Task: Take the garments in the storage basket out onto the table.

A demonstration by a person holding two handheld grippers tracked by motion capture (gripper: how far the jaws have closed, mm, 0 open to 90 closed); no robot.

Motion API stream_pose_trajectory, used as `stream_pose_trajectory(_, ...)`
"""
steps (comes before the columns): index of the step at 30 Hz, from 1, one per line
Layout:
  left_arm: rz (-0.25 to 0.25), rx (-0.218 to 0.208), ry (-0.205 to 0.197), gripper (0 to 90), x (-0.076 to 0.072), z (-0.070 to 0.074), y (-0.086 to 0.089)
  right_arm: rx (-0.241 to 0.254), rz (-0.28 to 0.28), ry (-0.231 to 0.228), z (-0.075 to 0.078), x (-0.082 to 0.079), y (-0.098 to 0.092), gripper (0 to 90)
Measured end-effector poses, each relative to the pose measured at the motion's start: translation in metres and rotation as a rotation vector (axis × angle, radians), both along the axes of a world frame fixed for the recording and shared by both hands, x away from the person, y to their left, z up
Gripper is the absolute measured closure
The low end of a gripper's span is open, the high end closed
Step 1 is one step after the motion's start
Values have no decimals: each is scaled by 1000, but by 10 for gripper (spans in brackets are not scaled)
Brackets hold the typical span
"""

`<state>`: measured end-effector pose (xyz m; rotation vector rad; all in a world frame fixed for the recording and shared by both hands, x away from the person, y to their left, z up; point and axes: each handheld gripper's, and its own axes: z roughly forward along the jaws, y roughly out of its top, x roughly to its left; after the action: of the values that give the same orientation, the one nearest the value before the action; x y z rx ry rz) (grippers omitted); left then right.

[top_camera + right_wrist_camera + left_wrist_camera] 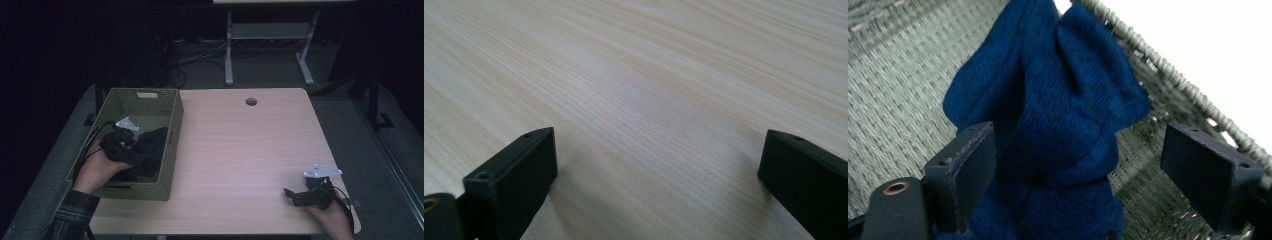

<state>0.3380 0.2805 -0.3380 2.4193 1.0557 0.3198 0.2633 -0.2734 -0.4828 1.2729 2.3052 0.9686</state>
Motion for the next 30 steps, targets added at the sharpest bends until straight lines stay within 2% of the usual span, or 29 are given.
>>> stream_pose_trajectory(7,15,10,17,139,2,-11,3,-1,0,0,0,0,0,20)
stream_pose_trajectory(13,25,20,46,139,5,-23,7,-1,-2,0,0,0,0,20)
stream_pose_trajectory(15,27,27,67,140,8,-29,6,-1,-2,0,0,0,0,20)
stream_pose_trajectory(20,28,43,90,147,10,-35,6,-1,-2,0,0,0,0,20)
stream_pose_trajectory(25,17,35,130,250,13,-38,8,-2,-1,-1,0,0,0,21)
stream_pose_trajectory(27,11,25,142,347,13,-37,9,-1,-2,0,0,0,0,20)
stream_pose_trajectory(28,7,18,151,347,13,-37,9,-1,-1,-1,0,0,0,20)
stream_pose_trajectory(29,5,14,156,431,14,-37,9,-1,-2,0,0,0,0,20)
stream_pose_trajectory(30,-1,9,161,431,14,-37,9,-1,-2,0,0,0,0,20)
